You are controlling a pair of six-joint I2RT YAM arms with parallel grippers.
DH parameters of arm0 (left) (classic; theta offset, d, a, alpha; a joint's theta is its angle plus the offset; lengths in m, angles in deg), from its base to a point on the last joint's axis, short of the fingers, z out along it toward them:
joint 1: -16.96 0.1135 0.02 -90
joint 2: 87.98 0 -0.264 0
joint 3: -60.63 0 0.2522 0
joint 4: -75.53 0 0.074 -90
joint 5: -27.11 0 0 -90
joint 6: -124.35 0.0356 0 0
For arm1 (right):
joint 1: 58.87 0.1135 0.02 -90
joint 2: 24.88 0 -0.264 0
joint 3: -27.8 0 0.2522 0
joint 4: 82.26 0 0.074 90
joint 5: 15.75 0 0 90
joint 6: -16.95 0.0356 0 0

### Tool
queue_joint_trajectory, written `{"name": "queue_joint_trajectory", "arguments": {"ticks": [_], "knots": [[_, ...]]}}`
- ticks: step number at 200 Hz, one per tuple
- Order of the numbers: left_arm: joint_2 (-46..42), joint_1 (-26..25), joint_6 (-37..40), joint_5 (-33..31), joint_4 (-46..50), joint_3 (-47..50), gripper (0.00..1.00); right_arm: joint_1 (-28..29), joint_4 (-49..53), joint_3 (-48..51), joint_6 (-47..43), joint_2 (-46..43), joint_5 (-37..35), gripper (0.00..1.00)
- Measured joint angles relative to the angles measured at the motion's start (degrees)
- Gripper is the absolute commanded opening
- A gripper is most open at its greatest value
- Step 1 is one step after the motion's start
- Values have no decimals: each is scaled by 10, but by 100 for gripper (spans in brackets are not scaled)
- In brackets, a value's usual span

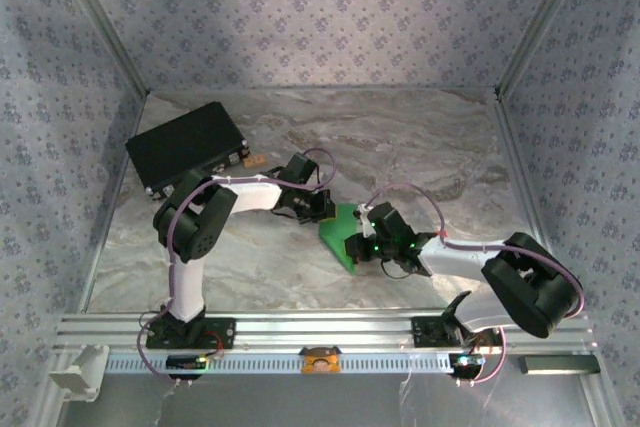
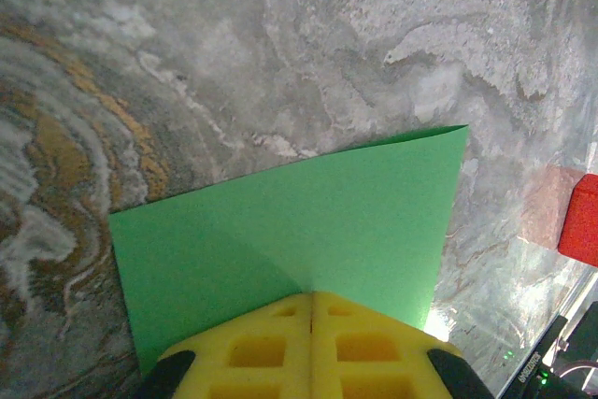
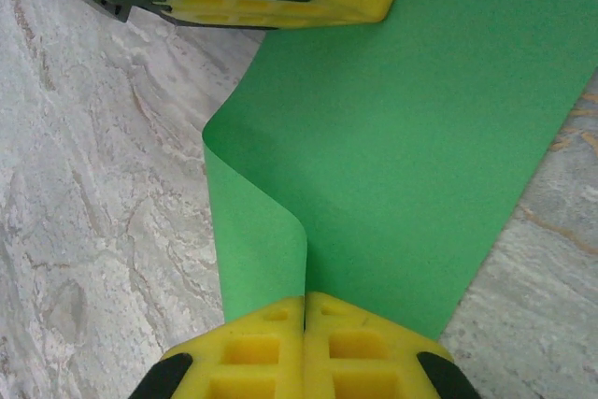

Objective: Fold a paper plane with a square sheet of paper (pick it up from the middle)
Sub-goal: Third fold the triangle at the center of the table.

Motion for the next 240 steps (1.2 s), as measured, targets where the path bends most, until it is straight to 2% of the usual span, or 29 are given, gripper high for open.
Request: {"name": "queue_joint_trajectory", "arguments": {"ticks": [240], "knots": [[0,0,0,0,0,0,5,-19,26,-22,-23,21,-10,0]]}}
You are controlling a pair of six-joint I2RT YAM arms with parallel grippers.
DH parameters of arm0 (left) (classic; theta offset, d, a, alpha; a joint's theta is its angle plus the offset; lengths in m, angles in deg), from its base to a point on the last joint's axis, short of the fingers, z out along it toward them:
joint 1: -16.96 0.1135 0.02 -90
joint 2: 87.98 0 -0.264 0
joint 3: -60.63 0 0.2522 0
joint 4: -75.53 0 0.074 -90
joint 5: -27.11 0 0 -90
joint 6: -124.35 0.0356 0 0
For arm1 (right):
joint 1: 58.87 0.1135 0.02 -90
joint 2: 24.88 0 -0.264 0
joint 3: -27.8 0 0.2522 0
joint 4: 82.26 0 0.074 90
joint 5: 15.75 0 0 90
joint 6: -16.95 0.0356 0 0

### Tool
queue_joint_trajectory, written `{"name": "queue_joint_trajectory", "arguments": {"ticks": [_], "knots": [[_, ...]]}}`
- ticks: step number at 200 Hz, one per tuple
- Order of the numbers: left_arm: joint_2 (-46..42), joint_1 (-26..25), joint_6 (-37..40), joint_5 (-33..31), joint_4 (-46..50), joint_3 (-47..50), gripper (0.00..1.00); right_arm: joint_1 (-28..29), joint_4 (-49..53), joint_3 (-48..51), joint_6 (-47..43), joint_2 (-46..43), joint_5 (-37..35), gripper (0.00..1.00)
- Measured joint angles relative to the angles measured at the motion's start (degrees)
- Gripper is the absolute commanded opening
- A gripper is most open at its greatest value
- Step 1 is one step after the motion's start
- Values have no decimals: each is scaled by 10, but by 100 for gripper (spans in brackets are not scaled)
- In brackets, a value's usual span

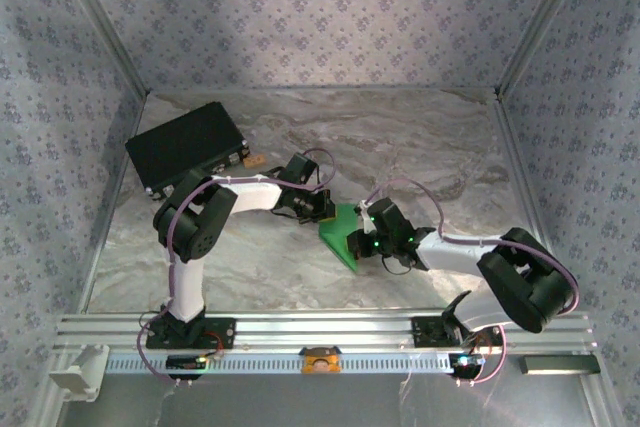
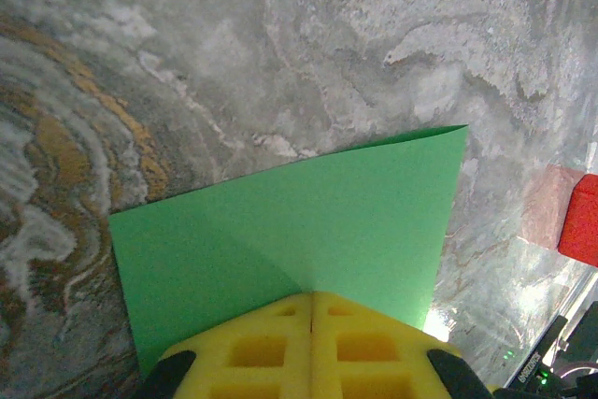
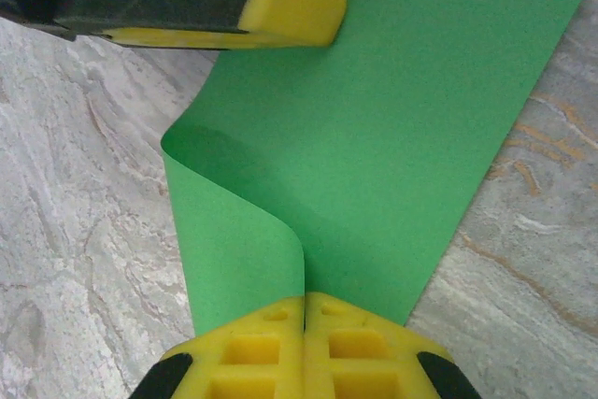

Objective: Fold a paper plane with a square sheet of paper (pick it up from the middle)
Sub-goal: Third fold the triangle at the center of the table.

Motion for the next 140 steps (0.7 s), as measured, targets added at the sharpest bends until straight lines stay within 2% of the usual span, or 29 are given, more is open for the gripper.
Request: {"name": "queue_joint_trajectory", "arguments": {"ticks": [140], "knots": [[0,0,0,0,0,0,5,0,0,0,0,16,0,0]]}}
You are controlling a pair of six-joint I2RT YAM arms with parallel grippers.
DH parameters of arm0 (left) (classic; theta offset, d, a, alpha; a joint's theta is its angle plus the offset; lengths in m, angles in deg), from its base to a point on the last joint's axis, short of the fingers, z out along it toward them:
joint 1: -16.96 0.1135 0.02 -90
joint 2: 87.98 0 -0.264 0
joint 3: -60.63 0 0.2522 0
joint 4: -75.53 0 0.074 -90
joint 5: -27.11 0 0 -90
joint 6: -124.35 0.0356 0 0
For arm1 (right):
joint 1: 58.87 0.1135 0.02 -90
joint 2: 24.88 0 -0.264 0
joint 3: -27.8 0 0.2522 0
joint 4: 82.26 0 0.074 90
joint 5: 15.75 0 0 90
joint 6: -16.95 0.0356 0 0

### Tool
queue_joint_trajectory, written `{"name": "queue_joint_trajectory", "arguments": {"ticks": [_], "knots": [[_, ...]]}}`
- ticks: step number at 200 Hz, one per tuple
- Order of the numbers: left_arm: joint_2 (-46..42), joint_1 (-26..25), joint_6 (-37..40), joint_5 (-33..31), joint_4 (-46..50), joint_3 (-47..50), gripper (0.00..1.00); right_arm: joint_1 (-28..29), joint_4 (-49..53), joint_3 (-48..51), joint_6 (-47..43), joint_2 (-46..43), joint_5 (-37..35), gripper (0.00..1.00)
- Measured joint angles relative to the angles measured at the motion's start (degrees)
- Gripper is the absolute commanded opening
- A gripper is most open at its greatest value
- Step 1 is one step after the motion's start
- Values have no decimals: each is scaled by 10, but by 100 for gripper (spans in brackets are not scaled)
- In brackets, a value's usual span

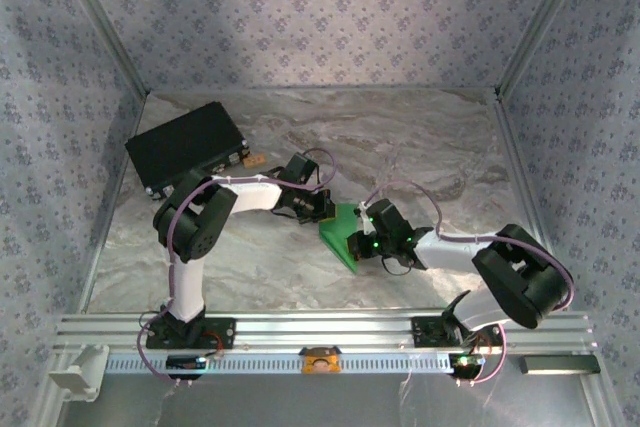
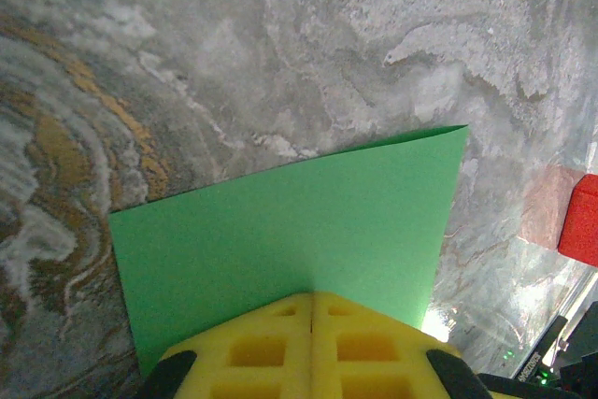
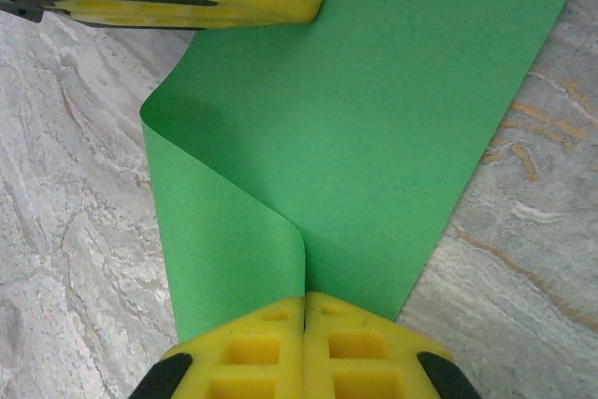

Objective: Fold a paper plane with a square sheet of paper (pick it up from the middle)
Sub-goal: Third fold the triangle at the center of the table.

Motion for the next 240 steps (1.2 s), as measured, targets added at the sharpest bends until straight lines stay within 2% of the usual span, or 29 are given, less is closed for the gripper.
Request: {"name": "queue_joint_trajectory", "arguments": {"ticks": [54,99,129,146,185,240], "knots": [[0,0,0,0,0,-1,8,0,0,0,0,1,0,0],[-2,-3,7,-14,18,-17,24,0,-3,-4,0,5,0,0],[-31,-5,11,-44,38,-18,29,0,-5,-5,0,8,0,0],[-65,-5,11,-58,37,-11,28,0,-5,-5,0,8,0,0],[-156,-6,-15,-62,-5,61,14,-1,-7,-5,0,9,0,0],[-177,-18,-71,-41,-75,155,13,-5,-8,-8,0,13,2,0]]}}
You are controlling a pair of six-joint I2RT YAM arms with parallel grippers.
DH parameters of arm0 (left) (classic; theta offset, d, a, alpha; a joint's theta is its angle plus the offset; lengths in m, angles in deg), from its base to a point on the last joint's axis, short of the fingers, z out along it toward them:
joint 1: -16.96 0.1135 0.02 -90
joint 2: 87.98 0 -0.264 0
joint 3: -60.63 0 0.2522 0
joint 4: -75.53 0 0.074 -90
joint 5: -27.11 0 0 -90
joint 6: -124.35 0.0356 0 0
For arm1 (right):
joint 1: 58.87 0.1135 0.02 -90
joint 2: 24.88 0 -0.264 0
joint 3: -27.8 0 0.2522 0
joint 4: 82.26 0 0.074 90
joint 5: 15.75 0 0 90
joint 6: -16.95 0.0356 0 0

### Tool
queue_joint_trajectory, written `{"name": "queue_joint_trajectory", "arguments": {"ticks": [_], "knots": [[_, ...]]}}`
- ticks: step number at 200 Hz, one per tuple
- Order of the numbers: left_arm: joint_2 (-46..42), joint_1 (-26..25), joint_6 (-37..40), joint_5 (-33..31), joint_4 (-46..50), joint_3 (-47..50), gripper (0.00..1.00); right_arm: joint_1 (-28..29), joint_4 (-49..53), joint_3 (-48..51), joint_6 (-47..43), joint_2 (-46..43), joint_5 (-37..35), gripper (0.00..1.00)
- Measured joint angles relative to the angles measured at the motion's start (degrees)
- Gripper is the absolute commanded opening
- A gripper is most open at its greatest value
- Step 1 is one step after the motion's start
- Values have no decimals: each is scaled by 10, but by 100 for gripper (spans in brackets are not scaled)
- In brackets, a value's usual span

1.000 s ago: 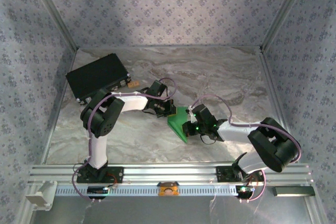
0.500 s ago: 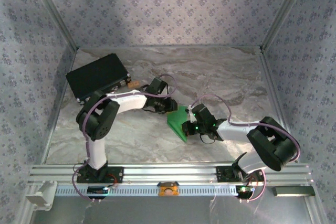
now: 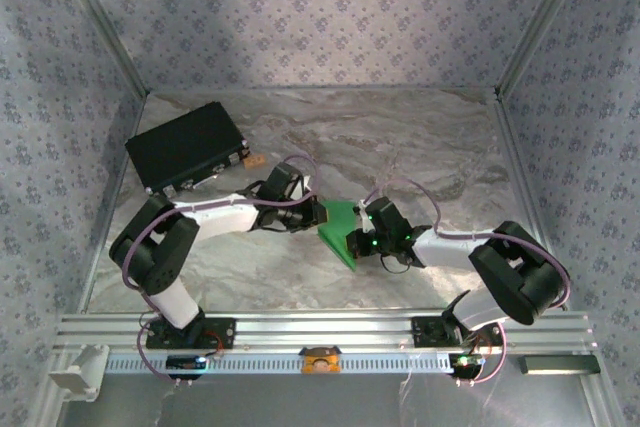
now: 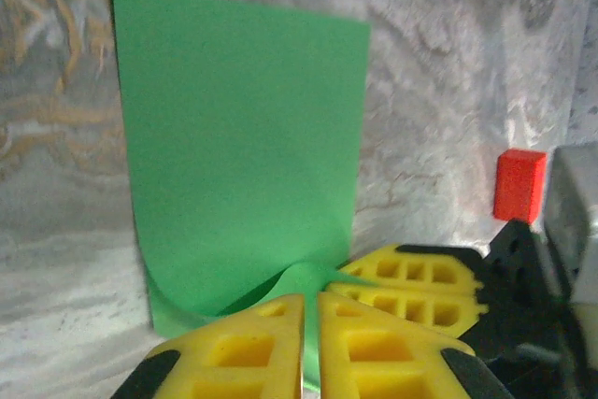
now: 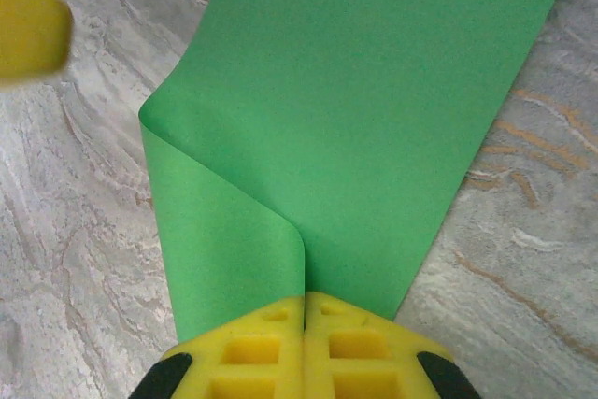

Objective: Fold a paper plane with a square sheet of paper (pick it up from the middle)
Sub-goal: Third fold the triangle at the center of the table.

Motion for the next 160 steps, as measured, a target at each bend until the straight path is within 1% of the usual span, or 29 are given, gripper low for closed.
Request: {"name": "queue_joint_trajectory", "arguments": {"ticks": [33,48,109,129,160], "knots": [[0,4,-9,0,-13,2,16,0,0,0,0,0,1,0],[6,9,-9,0,-5,-14,17,-1,0,0,0,0,3,0],[112,36,17,17,11,-138,16,-1,0,0,0,0,3,0],[147,37,28,22,23,-159,15,-1,0,0,0,0,3,0],[183,37,37,28,41,-165,12,-1,3,-2,0,0,5,0]]}}
